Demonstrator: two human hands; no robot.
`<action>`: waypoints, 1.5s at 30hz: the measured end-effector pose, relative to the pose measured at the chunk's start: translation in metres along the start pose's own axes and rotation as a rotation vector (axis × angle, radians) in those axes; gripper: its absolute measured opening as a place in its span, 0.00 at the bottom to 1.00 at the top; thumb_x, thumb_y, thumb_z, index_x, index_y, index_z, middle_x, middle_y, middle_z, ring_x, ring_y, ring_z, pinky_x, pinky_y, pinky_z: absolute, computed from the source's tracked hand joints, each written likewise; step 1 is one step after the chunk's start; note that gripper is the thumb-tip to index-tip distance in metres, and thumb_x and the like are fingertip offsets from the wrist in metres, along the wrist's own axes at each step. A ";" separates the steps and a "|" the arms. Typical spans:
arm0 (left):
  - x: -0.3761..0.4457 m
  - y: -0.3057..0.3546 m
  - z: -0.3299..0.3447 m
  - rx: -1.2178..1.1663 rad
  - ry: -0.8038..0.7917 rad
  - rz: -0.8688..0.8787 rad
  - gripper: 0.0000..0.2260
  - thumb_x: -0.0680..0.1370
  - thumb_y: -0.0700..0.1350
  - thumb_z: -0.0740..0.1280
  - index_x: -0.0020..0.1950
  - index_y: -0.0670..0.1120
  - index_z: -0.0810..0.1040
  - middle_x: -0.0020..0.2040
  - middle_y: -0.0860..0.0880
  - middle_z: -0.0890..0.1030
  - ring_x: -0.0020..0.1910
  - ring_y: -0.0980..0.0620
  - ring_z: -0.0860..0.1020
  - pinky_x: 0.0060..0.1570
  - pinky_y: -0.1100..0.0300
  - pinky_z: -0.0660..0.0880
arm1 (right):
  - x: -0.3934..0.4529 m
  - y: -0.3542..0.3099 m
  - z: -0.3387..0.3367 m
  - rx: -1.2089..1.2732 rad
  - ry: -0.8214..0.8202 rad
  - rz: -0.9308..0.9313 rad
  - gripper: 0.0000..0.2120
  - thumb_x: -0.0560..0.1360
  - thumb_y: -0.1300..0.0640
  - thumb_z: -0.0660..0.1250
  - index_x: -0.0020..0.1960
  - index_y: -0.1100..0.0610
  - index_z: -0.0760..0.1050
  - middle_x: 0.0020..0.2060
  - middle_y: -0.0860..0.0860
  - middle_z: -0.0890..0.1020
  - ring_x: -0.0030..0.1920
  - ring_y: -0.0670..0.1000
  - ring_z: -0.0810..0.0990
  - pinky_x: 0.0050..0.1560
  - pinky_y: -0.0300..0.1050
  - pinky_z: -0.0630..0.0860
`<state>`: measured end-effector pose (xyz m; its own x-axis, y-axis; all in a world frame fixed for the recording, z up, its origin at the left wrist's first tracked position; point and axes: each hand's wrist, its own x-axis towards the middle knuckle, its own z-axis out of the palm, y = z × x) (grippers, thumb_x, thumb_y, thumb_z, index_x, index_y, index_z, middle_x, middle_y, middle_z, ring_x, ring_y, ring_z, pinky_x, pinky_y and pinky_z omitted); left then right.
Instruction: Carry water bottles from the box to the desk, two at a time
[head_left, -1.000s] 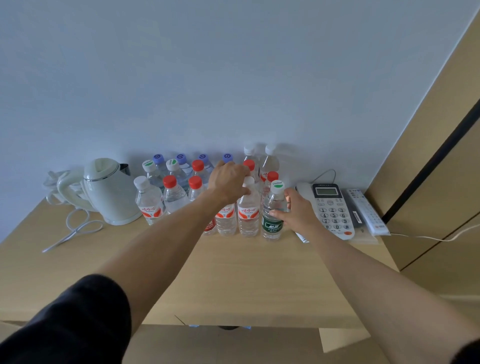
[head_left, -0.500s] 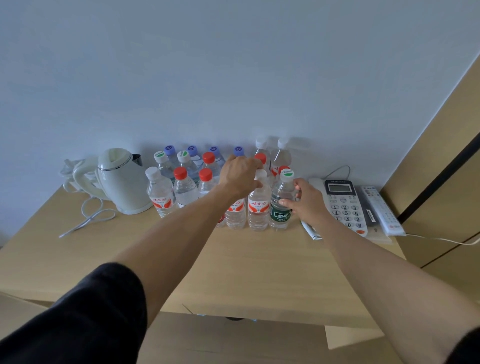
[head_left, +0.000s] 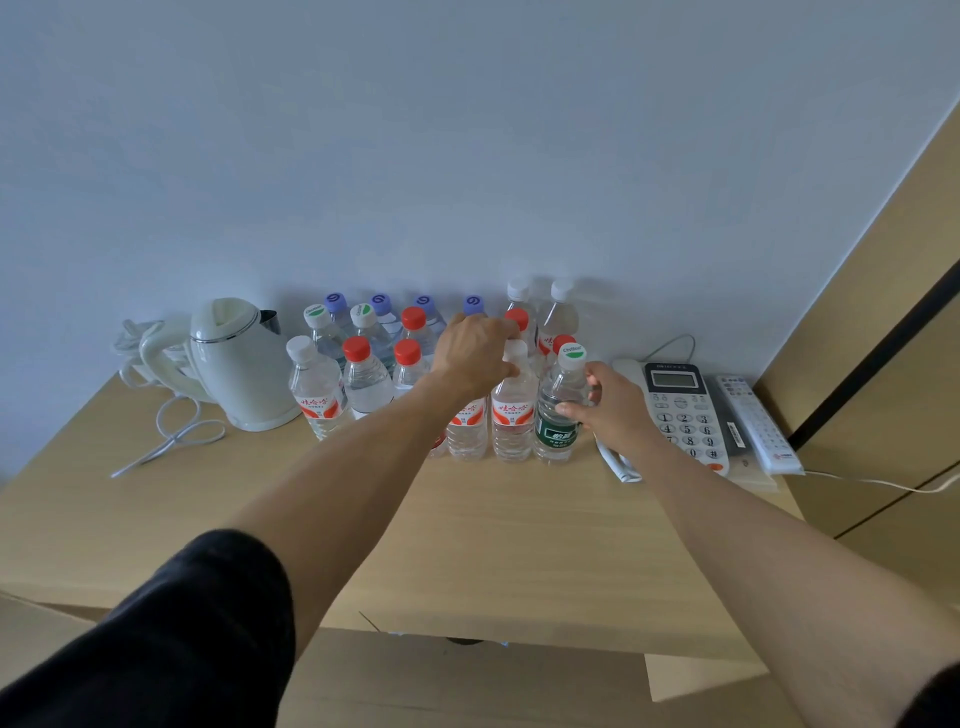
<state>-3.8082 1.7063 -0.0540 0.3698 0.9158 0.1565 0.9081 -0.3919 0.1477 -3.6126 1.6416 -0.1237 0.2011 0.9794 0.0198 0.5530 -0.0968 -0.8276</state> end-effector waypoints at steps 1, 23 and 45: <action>0.000 0.000 -0.001 0.000 -0.009 0.001 0.20 0.74 0.54 0.76 0.63 0.50 0.79 0.55 0.47 0.84 0.56 0.43 0.79 0.58 0.50 0.77 | 0.000 0.000 0.001 0.004 0.003 0.001 0.24 0.69 0.58 0.80 0.62 0.56 0.75 0.44 0.42 0.74 0.50 0.51 0.77 0.56 0.61 0.80; -0.005 -0.044 -0.031 0.376 -0.126 0.093 0.23 0.74 0.59 0.75 0.66 0.55 0.77 0.55 0.51 0.83 0.56 0.47 0.79 0.61 0.54 0.67 | 0.000 -0.001 0.002 -0.020 -0.007 0.004 0.26 0.70 0.58 0.79 0.65 0.57 0.74 0.45 0.43 0.73 0.55 0.56 0.79 0.56 0.60 0.80; 0.001 -0.041 -0.034 0.374 -0.137 0.122 0.26 0.72 0.60 0.75 0.67 0.55 0.77 0.55 0.52 0.83 0.57 0.47 0.78 0.61 0.52 0.69 | -0.003 -0.004 0.001 -0.023 -0.003 0.008 0.26 0.70 0.57 0.79 0.65 0.56 0.75 0.49 0.47 0.75 0.55 0.54 0.79 0.57 0.59 0.80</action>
<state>-3.8514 1.7204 -0.0267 0.4792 0.8776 0.0157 0.8553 -0.4629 -0.2327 -3.6156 1.6395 -0.1211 0.2030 0.9791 0.0113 0.5699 -0.1088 -0.8145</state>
